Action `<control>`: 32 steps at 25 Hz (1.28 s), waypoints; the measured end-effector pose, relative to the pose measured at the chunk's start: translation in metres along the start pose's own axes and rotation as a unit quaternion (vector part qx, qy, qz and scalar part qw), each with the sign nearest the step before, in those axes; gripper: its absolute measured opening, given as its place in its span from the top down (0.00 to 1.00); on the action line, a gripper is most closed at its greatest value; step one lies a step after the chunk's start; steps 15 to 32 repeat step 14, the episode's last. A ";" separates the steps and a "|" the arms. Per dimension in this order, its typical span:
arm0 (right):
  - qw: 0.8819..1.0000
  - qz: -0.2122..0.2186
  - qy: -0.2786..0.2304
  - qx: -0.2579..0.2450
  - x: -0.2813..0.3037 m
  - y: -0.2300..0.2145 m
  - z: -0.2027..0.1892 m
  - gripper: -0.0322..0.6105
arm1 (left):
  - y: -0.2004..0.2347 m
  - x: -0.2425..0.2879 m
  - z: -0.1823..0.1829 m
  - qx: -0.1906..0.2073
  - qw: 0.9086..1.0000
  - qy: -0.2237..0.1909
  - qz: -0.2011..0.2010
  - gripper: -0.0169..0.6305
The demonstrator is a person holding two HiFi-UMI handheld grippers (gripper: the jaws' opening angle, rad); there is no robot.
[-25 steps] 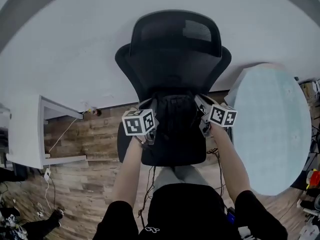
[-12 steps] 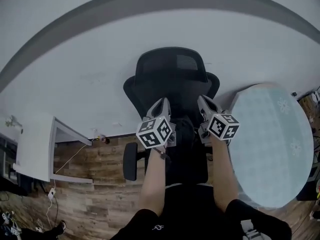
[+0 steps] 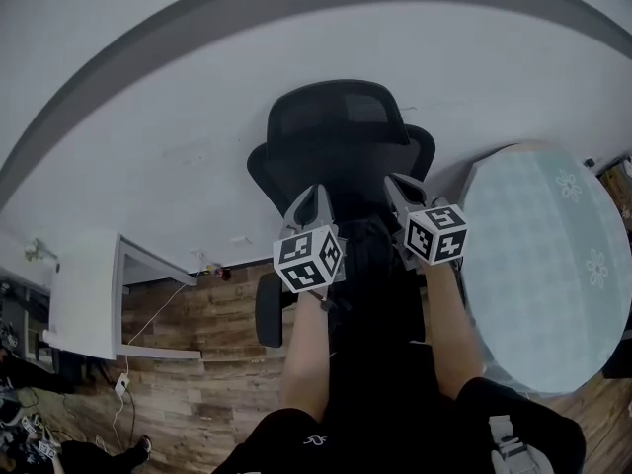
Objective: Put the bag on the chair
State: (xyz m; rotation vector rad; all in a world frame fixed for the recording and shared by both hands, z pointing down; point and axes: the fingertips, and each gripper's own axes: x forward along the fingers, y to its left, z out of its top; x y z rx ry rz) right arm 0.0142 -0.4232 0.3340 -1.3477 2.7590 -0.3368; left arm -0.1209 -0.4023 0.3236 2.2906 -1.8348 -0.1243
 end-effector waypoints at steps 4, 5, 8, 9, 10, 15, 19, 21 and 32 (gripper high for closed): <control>1.000 -0.001 -0.002 -0.003 0.002 0.008 -0.003 0.94 | 0.004 -0.004 -0.002 0.004 1.000 0.002 0.000 0.98; 1.000 -0.003 -0.002 -0.003 0.003 0.009 -0.004 0.94 | 0.006 -0.005 -0.003 0.004 1.000 0.002 0.001 0.98; 1.000 -0.005 -0.003 -0.002 0.006 0.013 -0.006 0.94 | 0.013 -0.005 -0.004 0.003 1.000 0.007 0.006 0.98; 1.000 -0.005 -0.004 -0.003 0.007 0.013 -0.005 0.94 | 0.014 -0.005 -0.003 0.004 1.000 0.007 0.006 0.98; 1.000 -0.006 -0.004 -0.005 0.008 0.013 -0.005 0.94 | 0.013 -0.005 -0.002 0.004 1.000 0.006 0.006 0.98; 1.000 -0.008 -0.006 -0.016 0.009 0.009 0.001 0.94 | 0.013 -0.003 -0.001 0.007 1.000 0.002 0.003 0.98; 1.000 -0.008 -0.006 -0.016 0.009 0.009 0.001 0.94 | 0.013 -0.003 -0.001 0.007 1.000 0.002 0.003 0.98; 1.000 -0.008 -0.006 -0.016 0.009 0.009 0.001 0.94 | 0.013 -0.003 -0.001 0.007 1.000 0.002 0.003 0.98; 1.000 -0.008 -0.006 -0.016 0.009 0.009 0.001 0.94 | 0.013 -0.003 -0.001 0.007 1.000 0.002 0.003 0.98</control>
